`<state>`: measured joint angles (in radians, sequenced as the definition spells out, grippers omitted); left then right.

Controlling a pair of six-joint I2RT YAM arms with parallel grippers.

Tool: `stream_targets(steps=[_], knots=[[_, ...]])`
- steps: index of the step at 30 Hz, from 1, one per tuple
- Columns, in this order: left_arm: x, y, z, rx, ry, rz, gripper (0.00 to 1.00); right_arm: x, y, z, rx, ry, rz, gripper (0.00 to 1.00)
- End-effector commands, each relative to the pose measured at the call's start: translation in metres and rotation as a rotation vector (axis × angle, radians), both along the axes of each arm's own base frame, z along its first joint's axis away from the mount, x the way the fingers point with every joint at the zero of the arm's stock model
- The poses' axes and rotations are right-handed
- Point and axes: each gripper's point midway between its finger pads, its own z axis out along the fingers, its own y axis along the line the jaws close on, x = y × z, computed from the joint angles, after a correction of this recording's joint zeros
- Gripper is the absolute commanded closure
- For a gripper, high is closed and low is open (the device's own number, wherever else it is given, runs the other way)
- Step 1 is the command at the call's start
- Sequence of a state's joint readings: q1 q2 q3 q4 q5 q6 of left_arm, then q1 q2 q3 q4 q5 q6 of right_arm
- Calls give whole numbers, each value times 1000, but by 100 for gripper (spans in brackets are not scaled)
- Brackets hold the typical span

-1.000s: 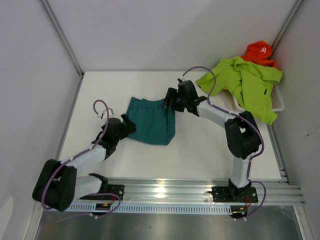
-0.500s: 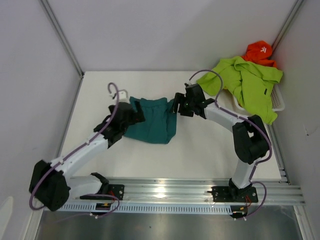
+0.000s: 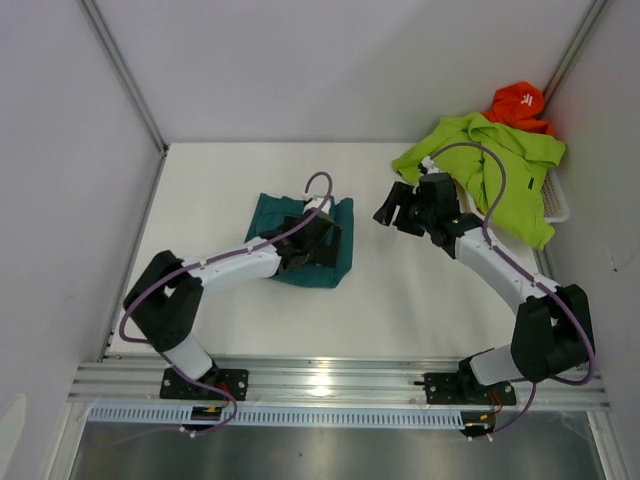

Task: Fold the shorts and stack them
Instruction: Neatly place the folded shorts to the corner

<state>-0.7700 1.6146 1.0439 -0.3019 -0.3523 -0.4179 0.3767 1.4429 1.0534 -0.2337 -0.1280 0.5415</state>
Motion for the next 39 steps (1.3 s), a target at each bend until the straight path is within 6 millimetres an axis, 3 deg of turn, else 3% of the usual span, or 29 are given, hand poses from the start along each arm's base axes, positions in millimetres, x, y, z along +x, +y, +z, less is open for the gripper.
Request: stream_targets(steps=[1, 9, 16, 17, 23, 27, 28, 30, 31, 33, 34, 36, 39], knots=[[13, -36, 17, -80, -28, -38, 1, -11, -14, 5, -9, -17, -16, 28], [27, -70, 0, -156, 29, -37, 1, -27, -40, 25, 16, -58, -49, 28], [29, -99, -26, -189, 110, -71, 1, -34, -49, 38, 33, -86, -54, 29], [34, -106, -20, -198, 96, -75, 1, -34, -50, 39, 32, -85, -57, 29], [41, -103, -38, -86, 104, -32, 3, -38, -57, 45, 37, -96, -64, 30], [46, -98, -48, -13, 97, -4, 33, -39, -61, 47, 38, -103, -69, 30], [46, -96, -49, 0, 94, 1, 47, -39, -61, 47, 39, -104, -70, 30], [48, -91, -48, 24, 78, 13, 63, -39, -63, 47, 44, -103, -70, 30], [49, -90, -46, 29, 72, 15, 79, -39, -63, 47, 45, -102, -69, 30], [49, -83, -47, 62, 69, 17, 95, -39, -63, 47, 53, -103, -67, 30], [49, -79, -48, 74, 70, 20, 100, -39, -62, 48, 57, -105, -64, 30], [52, -68, -52, 104, 74, 17, 100, -40, -62, 49, 64, -106, -63, 30], [61, -31, -57, 159, 79, 57, 100, -40, -60, 52, 74, -111, -53, 30]])
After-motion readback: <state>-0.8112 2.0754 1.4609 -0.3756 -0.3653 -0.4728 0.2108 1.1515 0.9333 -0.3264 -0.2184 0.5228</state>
